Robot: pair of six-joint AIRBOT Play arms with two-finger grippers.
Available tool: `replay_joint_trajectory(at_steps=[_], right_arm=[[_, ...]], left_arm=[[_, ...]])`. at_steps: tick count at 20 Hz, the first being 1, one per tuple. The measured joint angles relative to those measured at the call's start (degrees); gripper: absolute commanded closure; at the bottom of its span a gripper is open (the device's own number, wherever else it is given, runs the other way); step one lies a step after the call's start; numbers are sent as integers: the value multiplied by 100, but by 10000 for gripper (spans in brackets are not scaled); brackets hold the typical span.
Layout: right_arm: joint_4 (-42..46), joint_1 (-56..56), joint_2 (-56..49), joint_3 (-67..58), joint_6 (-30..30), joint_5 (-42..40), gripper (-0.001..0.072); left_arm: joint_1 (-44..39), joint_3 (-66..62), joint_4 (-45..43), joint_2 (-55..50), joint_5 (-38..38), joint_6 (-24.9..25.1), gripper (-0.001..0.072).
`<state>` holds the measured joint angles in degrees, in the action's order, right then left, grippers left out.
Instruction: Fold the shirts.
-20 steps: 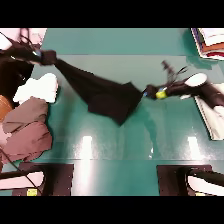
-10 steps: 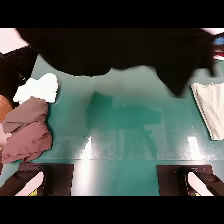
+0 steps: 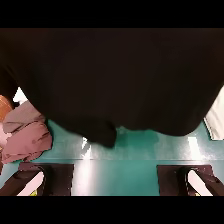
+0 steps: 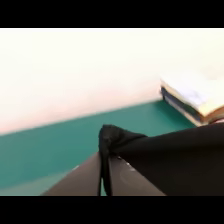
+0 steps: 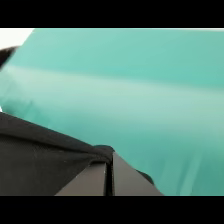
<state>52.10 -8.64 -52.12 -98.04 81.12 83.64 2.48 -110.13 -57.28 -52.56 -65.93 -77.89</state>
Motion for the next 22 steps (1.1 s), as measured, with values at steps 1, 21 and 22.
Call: replay_joint_trajectory(at_steps=[1,21,22], right_arm=[[243,181,-262,-22,136,125,696],[1353,2059,-4422,-83,400,-518,259],[1318,1845,-4339,-83,372,-437,259]], left_arm=[[-2,9,4,-269,-205,4,682],[2,1812,-675,-3936,-57,39,681],[2,1816,-682,-3947,-57,39,681]])
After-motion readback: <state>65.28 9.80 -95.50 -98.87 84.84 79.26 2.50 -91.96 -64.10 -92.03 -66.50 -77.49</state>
